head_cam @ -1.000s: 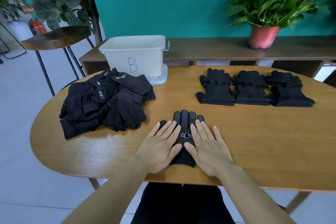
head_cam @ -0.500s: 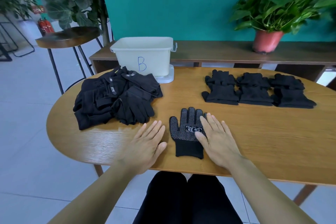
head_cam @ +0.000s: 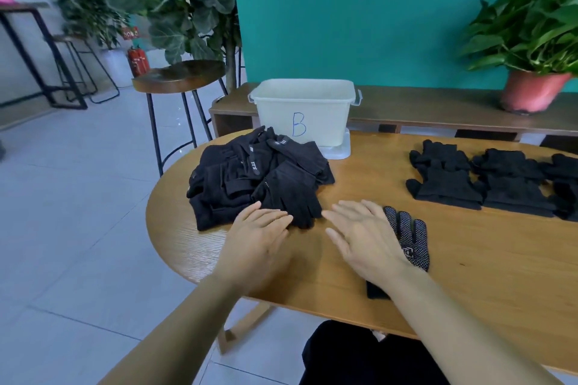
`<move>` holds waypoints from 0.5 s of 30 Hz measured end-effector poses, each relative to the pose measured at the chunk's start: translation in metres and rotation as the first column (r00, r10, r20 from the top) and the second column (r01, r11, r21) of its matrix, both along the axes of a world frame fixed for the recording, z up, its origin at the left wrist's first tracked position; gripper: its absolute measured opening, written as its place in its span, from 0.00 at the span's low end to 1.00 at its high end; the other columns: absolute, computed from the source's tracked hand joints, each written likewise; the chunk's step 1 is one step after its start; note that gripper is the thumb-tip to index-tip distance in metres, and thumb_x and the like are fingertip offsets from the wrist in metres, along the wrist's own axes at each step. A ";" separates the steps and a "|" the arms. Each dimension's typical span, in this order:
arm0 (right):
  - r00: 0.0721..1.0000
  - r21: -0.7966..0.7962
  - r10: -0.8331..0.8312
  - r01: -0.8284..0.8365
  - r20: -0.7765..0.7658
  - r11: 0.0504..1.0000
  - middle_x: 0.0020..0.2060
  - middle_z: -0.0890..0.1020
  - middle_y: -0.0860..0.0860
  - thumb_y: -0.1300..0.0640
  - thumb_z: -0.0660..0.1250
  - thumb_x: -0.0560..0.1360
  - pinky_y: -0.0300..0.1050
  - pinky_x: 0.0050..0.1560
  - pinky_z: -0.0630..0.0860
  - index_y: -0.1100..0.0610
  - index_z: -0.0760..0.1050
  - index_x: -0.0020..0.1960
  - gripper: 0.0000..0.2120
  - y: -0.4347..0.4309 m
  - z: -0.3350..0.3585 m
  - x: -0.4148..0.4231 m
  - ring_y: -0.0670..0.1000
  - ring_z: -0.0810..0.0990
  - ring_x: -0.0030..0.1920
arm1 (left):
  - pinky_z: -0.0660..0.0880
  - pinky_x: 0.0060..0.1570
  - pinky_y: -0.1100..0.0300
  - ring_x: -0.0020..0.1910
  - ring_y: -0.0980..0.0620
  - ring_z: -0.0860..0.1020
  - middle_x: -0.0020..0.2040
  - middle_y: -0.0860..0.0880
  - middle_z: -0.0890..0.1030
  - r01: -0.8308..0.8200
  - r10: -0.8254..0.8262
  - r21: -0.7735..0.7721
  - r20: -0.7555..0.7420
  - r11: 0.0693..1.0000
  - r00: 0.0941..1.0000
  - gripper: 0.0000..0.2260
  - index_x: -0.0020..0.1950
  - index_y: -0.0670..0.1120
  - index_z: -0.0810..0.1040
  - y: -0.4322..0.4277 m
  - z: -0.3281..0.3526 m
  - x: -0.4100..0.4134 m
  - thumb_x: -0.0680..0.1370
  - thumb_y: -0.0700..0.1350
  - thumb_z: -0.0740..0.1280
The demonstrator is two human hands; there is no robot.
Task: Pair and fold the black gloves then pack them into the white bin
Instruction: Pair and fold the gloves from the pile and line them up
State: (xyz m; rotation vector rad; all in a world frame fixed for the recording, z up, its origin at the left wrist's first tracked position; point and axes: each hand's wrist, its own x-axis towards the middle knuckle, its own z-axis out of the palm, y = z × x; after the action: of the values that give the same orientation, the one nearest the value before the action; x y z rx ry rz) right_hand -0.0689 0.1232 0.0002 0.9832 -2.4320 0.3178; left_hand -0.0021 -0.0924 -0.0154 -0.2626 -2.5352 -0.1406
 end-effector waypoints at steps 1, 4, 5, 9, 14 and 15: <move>0.999 -0.013 0.026 -0.026 -0.036 1.000 0.46 0.86 0.49 0.51 0.64 0.72 0.51 0.59 0.73 0.52 0.84 0.49 0.12 -0.013 0.006 -0.005 0.53 0.84 0.51 | 0.61 0.68 0.57 0.52 0.53 0.83 0.52 0.53 0.85 -0.023 0.023 0.003 -0.027 1.000 0.999 0.17 0.54 0.48 0.85 -0.010 0.003 -0.004 0.79 0.48 0.56; 0.996 -0.011 0.068 -0.069 -0.050 0.998 0.42 0.85 0.48 0.54 0.69 0.70 0.48 0.60 0.64 0.53 0.83 0.46 0.07 -0.047 0.019 -0.016 0.54 0.83 0.52 | 0.64 0.67 0.54 0.50 0.52 0.82 0.51 0.53 0.85 -0.051 0.053 0.018 -0.115 0.999 0.992 0.16 0.53 0.48 0.85 -0.032 0.010 -0.018 0.79 0.47 0.57; 0.996 -0.002 0.075 -0.075 -0.043 0.997 0.42 0.85 0.49 0.54 0.70 0.70 0.48 0.60 0.61 0.54 0.82 0.46 0.07 -0.058 0.023 -0.021 0.55 0.82 0.54 | 0.64 0.67 0.53 0.50 0.52 0.82 0.51 0.54 0.85 -0.068 0.071 0.028 -0.138 0.997 0.988 0.16 0.52 0.49 0.85 -0.038 0.013 -0.023 0.79 0.48 0.58; 0.995 0.073 0.096 -0.098 0.029 0.992 0.51 0.83 0.47 0.51 0.64 0.78 0.50 0.66 0.56 0.53 0.79 0.58 0.11 -0.096 0.035 -0.043 0.55 0.72 0.67 | 0.61 0.69 0.49 0.54 0.52 0.79 0.51 0.55 0.84 -0.177 0.182 0.046 -0.160 0.983 0.970 0.12 0.46 0.52 0.86 -0.049 0.019 -0.044 0.77 0.51 0.62; 0.991 0.123 0.121 -0.128 0.062 0.984 0.57 0.81 0.48 0.51 0.62 0.80 0.53 0.71 0.58 0.53 0.77 0.62 0.13 -0.120 0.031 -0.057 0.54 0.65 0.73 | 0.55 0.68 0.45 0.59 0.48 0.78 0.54 0.53 0.83 -0.329 0.329 0.027 0.013 0.944 0.944 0.06 0.37 0.54 0.85 -0.050 0.008 -0.056 0.66 0.54 0.79; 0.991 0.135 0.118 -0.125 0.063 0.983 0.56 0.81 0.48 0.51 0.62 0.80 0.53 0.71 0.58 0.53 0.77 0.61 0.13 -0.121 0.027 -0.059 0.54 0.64 0.73 | 0.54 0.68 0.44 0.60 0.48 0.77 0.55 0.53 0.82 -0.355 0.353 0.025 0.047 0.935 0.934 0.07 0.36 0.54 0.85 -0.049 0.006 -0.056 0.65 0.56 0.79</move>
State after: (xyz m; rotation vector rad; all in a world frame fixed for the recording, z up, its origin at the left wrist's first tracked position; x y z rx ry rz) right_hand -0.1278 0.0021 0.0276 1.2013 -2.4758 0.2216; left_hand -0.0585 -0.1410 -0.0094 0.2154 -2.5712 -0.0466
